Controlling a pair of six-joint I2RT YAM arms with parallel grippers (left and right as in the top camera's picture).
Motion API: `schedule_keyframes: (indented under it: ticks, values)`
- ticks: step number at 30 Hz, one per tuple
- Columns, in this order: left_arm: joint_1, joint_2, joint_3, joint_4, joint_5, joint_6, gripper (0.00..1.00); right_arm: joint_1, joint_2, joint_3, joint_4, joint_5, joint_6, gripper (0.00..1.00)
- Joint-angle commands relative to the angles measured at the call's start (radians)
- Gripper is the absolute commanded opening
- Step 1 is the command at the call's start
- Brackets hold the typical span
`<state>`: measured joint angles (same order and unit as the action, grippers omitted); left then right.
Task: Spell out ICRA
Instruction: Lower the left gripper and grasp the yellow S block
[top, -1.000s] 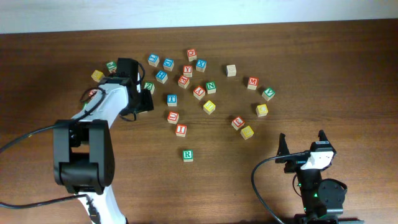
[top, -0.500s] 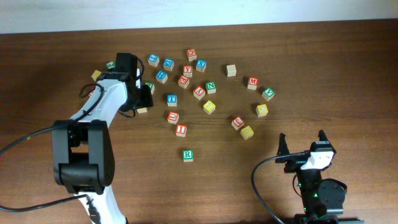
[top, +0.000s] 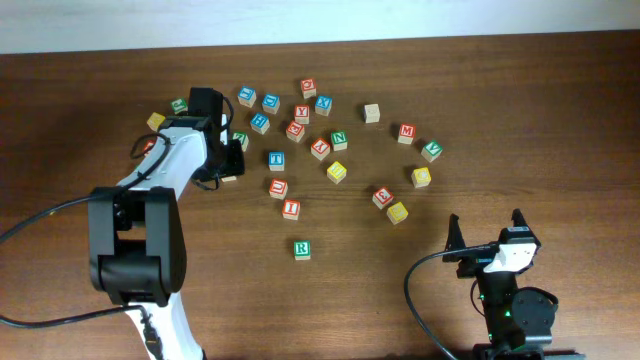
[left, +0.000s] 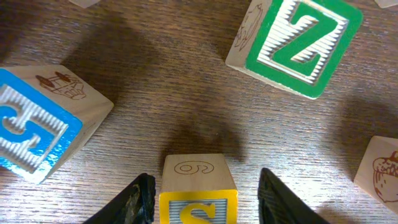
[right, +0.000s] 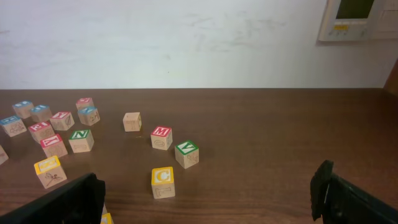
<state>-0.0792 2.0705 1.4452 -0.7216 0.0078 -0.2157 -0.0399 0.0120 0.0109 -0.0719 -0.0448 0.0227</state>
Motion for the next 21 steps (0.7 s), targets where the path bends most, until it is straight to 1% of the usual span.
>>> schedule_keyframes:
  ticks: [1, 2, 4, 5, 10, 11, 12, 14, 19, 21]
  values:
    - [0.002, 0.017, 0.014, 0.000, -0.034, 0.013, 0.38, -0.006, -0.005, -0.005, -0.006, 0.005, 0.004, 0.98]
    - [0.002, 0.017, 0.014, -0.001, -0.034, 0.013, 0.35, -0.006, -0.005, -0.005, -0.006, 0.005, 0.004, 0.98]
    - [0.002, 0.017, 0.014, 0.000, -0.034, 0.013, 0.36, -0.006, -0.005, -0.005, -0.006, 0.005, 0.004, 0.98]
    - [0.002, 0.017, 0.014, 0.001, -0.034, 0.013, 0.35, -0.006, -0.005, -0.005, -0.006, 0.005, 0.004, 0.98]
    - [0.001, 0.017, 0.014, 0.003, -0.031, 0.012, 0.24, -0.006, -0.005, -0.005, -0.006, 0.005, 0.004, 0.98]
    - [0.002, 0.017, 0.014, 0.003, -0.031, 0.012, 0.20, -0.006, -0.005, -0.005, -0.006, 0.005, 0.004, 0.98]
    - [0.001, 0.017, 0.014, 0.003, -0.031, 0.012, 0.19, -0.006, -0.005, -0.005, -0.006, 0.005, 0.004, 0.98]
    - [0.001, 0.017, 0.014, 0.004, -0.031, 0.012, 0.22, -0.006, -0.005, -0.005, -0.006, 0.005, 0.004, 0.98]
    - [0.002, 0.014, 0.017, -0.011, -0.028, -0.005, 0.21, -0.006, -0.005, -0.005, -0.006, 0.005, 0.004, 0.98]
    - [0.002, 0.004, 0.034, -0.042, 0.013, -0.007, 0.21, -0.006, -0.005, -0.005, -0.006, 0.005, 0.004, 0.98]
